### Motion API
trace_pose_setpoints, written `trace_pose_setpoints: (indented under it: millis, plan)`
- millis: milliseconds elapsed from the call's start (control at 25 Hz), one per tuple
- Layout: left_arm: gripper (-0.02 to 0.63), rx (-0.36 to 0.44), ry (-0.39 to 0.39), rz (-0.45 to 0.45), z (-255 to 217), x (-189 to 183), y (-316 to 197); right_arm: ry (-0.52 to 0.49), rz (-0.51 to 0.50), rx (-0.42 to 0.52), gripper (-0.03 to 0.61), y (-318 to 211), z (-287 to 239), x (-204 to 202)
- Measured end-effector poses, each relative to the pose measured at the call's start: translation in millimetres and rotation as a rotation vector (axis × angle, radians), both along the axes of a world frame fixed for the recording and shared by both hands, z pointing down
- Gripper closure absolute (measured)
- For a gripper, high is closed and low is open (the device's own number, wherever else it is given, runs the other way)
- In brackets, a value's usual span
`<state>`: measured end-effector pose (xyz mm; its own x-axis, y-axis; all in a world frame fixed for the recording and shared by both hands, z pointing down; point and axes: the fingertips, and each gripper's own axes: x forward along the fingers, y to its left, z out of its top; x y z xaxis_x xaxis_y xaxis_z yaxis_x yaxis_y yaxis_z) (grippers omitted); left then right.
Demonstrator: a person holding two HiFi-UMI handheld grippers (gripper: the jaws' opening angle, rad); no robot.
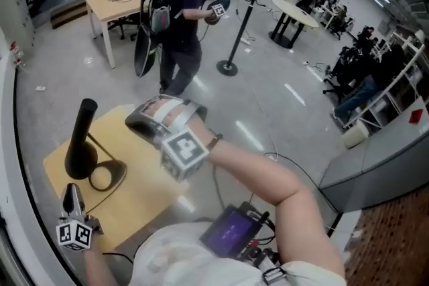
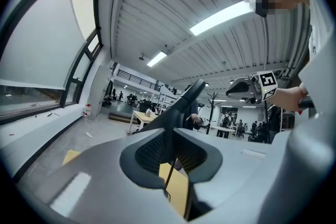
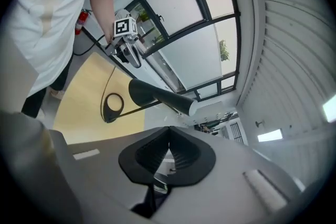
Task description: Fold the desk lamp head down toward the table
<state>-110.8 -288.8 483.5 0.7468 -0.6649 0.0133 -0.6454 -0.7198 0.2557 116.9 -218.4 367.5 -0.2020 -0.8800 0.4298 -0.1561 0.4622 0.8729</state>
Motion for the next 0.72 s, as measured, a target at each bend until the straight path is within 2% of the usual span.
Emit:
trace_pose_setpoints:
  millis: [120,240,320,480,720]
  plan:
    - [0.569,0.008,-0.013,0.014,-9,15,52,-0.092,-0.013,-0.047,0.566,44,-1,10]
    - [0.574,0.002,-0.052,0.004,-18,20,87,-0.259,0.009,-0.134,0.566,69,18,21]
    - [0.575,-0.015,-0.070,-0.028,-12,15,101,-0.401,0.000,-0.178,0.566,79,36,20]
    - [0.580,-0.029,-0.082,-0.082,-3,9,118,-0.667,-0.006,-0.205,0.566,95,58,19]
    - [0.595,-0.067,-0.110,-0.148,6,0,156,-0.902,-0.045,-0.269,0.566,124,78,7]
